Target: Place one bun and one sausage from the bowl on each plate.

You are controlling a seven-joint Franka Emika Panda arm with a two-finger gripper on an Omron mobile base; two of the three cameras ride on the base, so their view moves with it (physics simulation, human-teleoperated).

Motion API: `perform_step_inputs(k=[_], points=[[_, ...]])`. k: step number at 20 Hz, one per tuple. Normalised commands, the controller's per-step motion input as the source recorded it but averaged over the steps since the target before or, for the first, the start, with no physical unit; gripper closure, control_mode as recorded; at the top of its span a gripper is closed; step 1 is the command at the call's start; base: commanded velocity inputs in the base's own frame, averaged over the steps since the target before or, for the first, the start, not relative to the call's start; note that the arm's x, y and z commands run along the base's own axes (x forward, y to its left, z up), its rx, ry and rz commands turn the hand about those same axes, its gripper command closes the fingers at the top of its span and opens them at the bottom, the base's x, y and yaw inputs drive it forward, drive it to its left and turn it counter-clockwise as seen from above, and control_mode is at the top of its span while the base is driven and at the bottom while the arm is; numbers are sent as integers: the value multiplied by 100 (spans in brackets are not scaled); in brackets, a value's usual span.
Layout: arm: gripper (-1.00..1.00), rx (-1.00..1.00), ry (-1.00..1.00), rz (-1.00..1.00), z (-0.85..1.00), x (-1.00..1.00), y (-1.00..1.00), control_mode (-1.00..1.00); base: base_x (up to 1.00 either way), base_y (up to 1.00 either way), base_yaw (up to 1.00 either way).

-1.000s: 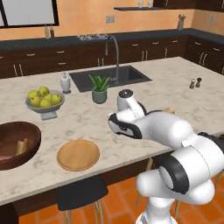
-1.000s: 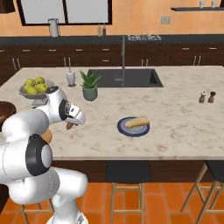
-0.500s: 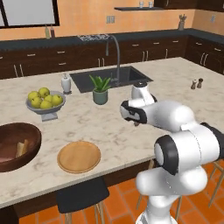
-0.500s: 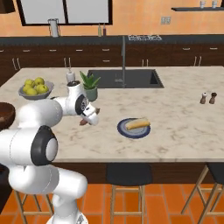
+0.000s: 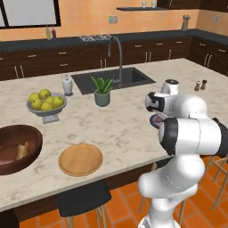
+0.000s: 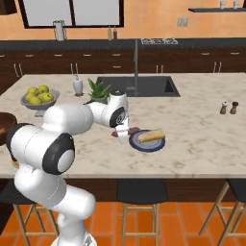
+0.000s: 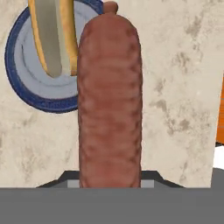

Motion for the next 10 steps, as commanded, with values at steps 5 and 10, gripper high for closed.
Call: perform_step_inputs(k=[5,10], points=[[100,6,-1,-54,-36,8,-100,-100,0,0,0],[100,3,-3,-12,-17,23,-59,-100,0,0,0]])
